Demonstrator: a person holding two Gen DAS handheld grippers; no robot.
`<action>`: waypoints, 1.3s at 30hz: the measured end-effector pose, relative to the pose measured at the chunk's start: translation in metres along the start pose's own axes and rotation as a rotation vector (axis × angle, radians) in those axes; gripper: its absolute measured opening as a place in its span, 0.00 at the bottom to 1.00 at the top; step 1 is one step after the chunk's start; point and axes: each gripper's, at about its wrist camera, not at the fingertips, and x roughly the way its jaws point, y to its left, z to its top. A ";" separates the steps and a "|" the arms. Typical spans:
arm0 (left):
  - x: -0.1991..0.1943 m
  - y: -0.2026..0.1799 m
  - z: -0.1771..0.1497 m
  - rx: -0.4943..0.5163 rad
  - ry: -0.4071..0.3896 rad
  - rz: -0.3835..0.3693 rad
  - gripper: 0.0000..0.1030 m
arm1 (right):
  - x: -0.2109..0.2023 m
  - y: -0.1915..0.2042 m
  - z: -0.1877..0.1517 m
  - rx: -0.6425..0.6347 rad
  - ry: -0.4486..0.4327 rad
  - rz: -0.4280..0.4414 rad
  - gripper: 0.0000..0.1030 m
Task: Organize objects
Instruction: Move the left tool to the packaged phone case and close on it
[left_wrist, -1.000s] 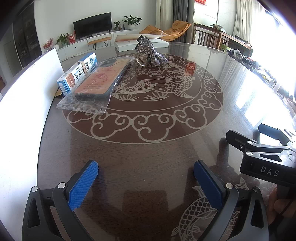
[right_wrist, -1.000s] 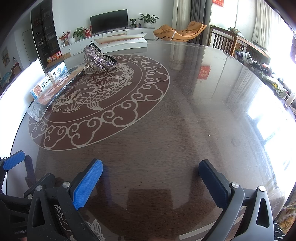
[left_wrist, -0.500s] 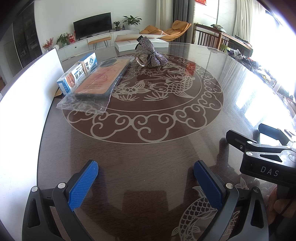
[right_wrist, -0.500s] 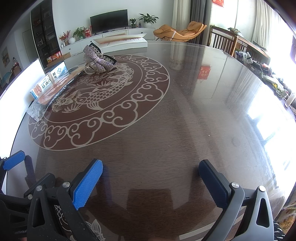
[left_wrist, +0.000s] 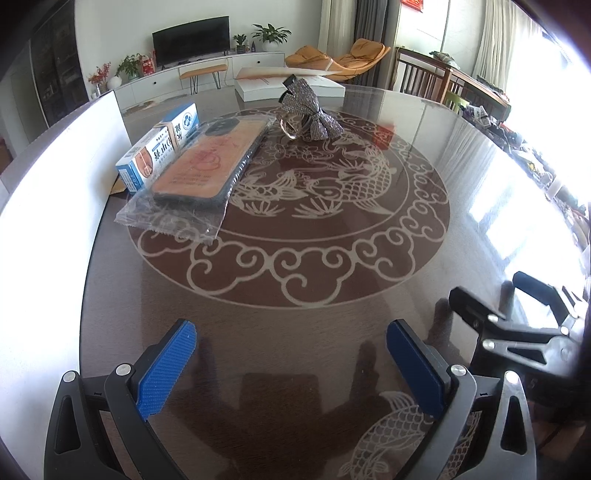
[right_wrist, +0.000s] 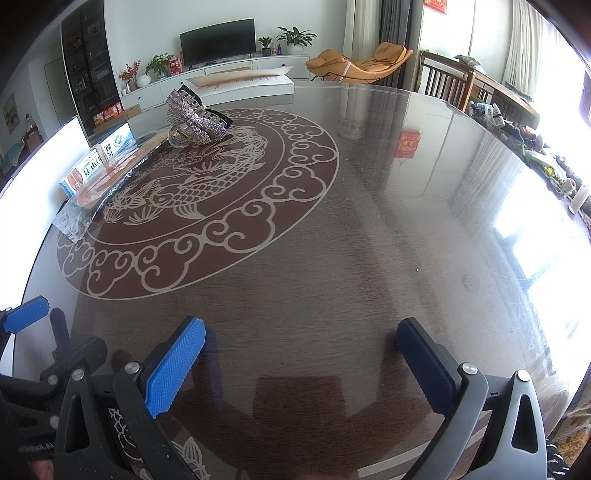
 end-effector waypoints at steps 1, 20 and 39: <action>-0.001 0.002 0.011 -0.008 -0.016 0.012 1.00 | 0.000 0.000 0.000 0.000 0.000 0.000 1.00; 0.124 0.073 0.160 -0.035 0.015 0.153 1.00 | 0.000 0.000 0.000 0.000 0.000 0.000 1.00; 0.049 0.028 0.057 -0.048 0.024 0.077 0.80 | 0.001 0.001 -0.001 0.001 0.000 -0.001 1.00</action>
